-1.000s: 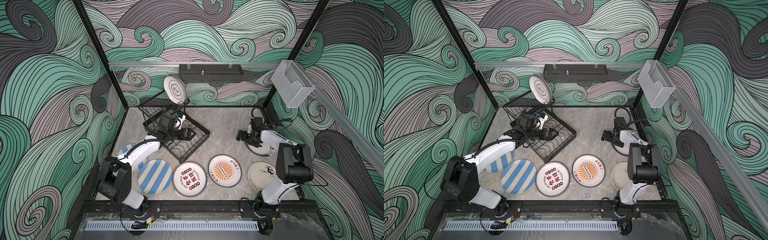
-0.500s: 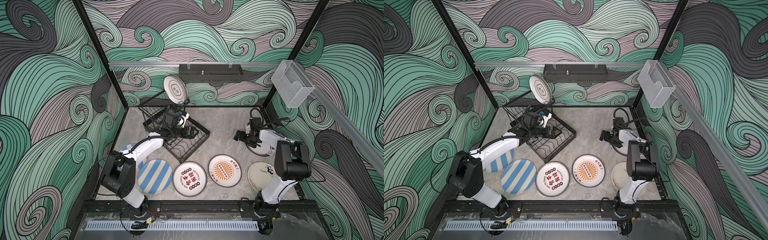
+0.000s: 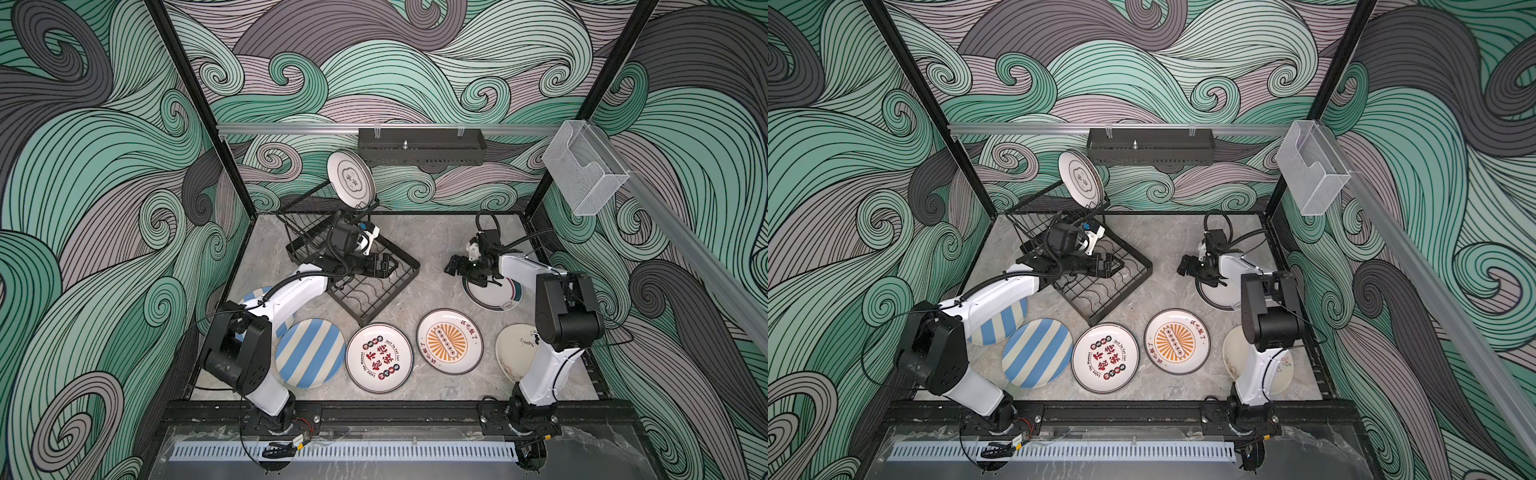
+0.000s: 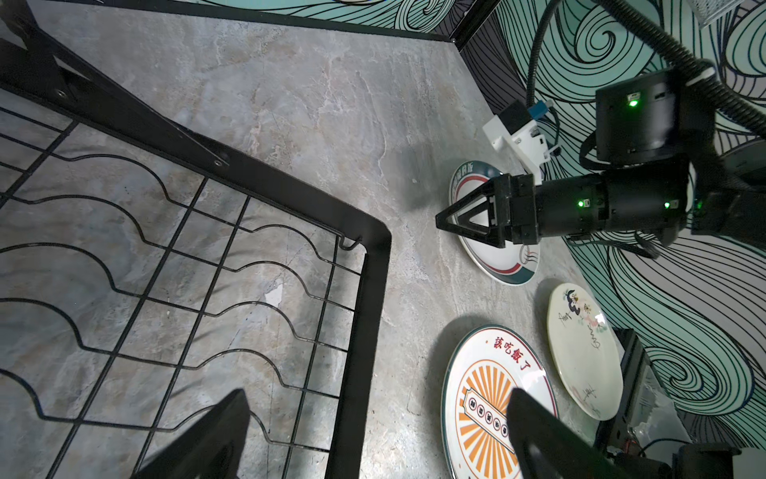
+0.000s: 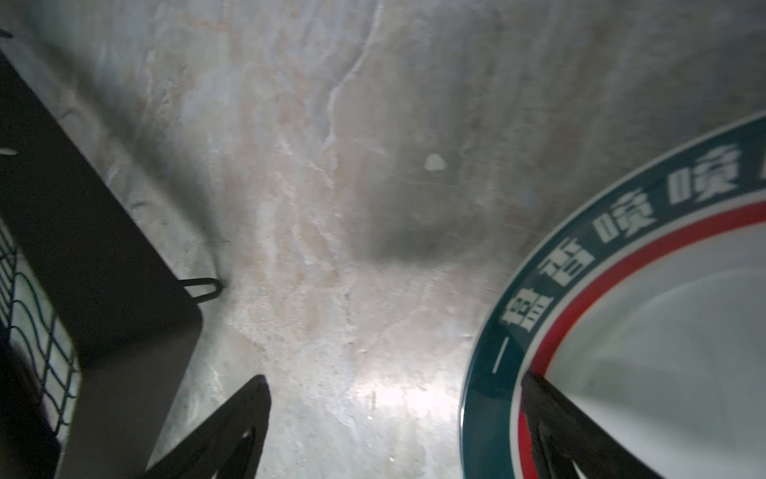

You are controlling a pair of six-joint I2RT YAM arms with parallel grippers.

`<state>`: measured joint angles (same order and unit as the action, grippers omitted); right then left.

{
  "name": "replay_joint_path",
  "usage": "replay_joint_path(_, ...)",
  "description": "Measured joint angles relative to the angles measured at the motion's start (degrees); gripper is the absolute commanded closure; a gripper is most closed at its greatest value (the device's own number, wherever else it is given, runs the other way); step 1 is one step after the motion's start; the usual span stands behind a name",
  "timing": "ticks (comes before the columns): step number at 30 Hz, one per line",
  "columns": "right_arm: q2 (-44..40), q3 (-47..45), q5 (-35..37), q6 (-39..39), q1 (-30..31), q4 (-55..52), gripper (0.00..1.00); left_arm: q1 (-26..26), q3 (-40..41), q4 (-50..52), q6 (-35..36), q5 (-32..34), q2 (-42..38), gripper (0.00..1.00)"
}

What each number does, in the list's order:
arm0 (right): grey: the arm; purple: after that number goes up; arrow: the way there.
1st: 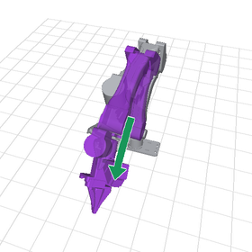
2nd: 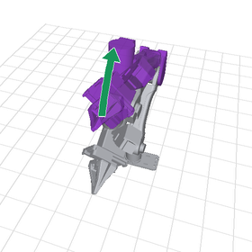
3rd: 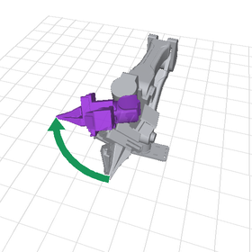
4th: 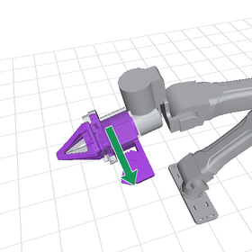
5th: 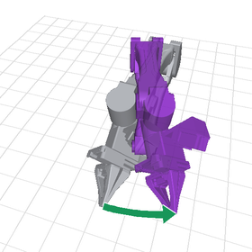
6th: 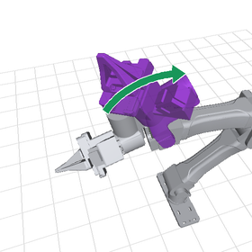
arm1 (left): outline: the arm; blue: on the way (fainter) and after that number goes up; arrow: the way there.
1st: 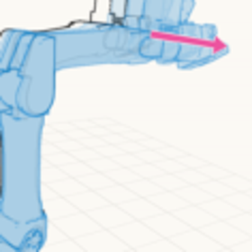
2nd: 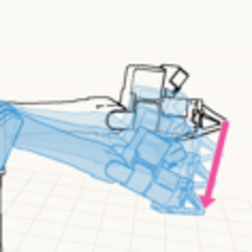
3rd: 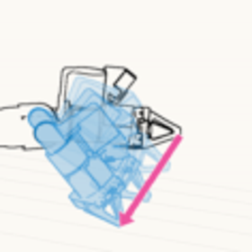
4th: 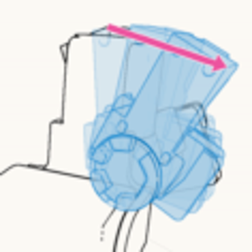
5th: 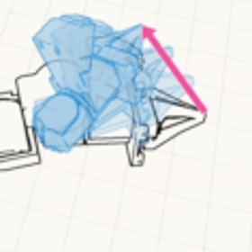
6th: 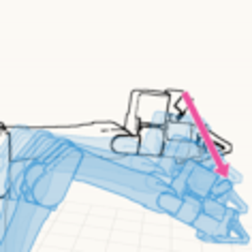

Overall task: Load plates into a dish rack
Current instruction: Move the plate to the middle-right of the table.

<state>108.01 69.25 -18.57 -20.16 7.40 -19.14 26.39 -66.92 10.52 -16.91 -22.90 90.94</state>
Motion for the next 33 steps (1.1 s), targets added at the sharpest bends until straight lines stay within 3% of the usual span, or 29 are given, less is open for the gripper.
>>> replay_joint_path(9, 1.3, 2.7, -5.2, 0.1, 4.9, 2.8, 0.16, 0.0, -2.0, 3.5, 0.4, 1.6, 0.7, 0.02)
replay_joint_path(14, -6.3, -1.7, -2.8, 1.5, 4.4, 1.2, 0.12, 0.0, -2.6, 4.5, 0.4, 2.1, 0.7, 0.01)
replay_joint_path(21, -24.8, -13.1, 3.3, 1.5, -5.3, -1.3, 0.11, 0.0, -2.6, 5.4, 0.4, 2.0, 0.9, 0.01)
replay_joint_path(27, -28.9, -21.7, 4.8, 0.1, -13.7, -1.1, 0.13, 0.0, -2.6, 5.9, 0.4, 1.6, 1.0, 0.01)
replay_joint_path(33, -32.3, -30.6, 0.3, -3.0, -20.8, 4.6, 0.2, 0.0, -2.6, 6.3, 0.4, 1.6, 1.1, 0.02)
